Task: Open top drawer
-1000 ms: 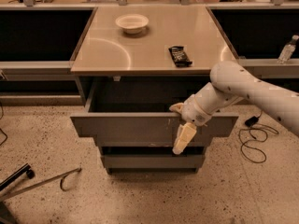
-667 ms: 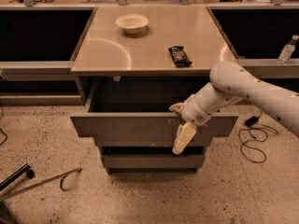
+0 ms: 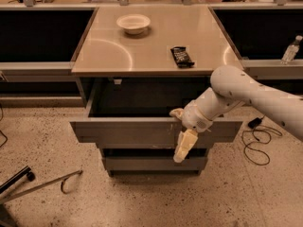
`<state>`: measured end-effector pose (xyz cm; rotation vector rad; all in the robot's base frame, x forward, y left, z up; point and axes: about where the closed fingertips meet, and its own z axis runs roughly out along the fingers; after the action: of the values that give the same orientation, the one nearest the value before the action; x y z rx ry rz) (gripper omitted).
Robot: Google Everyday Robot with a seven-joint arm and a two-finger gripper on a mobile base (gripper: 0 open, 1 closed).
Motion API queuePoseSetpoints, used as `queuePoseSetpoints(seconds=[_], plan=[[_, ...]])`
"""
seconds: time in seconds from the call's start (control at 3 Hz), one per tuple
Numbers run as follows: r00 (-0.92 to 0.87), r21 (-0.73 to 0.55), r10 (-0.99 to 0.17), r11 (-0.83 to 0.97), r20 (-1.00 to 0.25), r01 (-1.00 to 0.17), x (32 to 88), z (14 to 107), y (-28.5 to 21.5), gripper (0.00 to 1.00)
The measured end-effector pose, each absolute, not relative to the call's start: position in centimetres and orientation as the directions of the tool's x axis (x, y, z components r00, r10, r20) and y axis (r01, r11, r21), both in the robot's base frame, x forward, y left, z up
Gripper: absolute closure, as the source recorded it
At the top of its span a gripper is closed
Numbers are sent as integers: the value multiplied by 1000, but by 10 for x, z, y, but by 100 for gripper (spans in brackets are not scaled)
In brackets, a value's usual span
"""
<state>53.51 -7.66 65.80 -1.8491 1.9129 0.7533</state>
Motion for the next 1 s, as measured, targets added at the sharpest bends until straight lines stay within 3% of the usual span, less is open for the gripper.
queuePoseSetpoints(seconds=[1.0], plan=[[-67, 165, -774, -49, -629, -985, 501, 659, -62, 0]])
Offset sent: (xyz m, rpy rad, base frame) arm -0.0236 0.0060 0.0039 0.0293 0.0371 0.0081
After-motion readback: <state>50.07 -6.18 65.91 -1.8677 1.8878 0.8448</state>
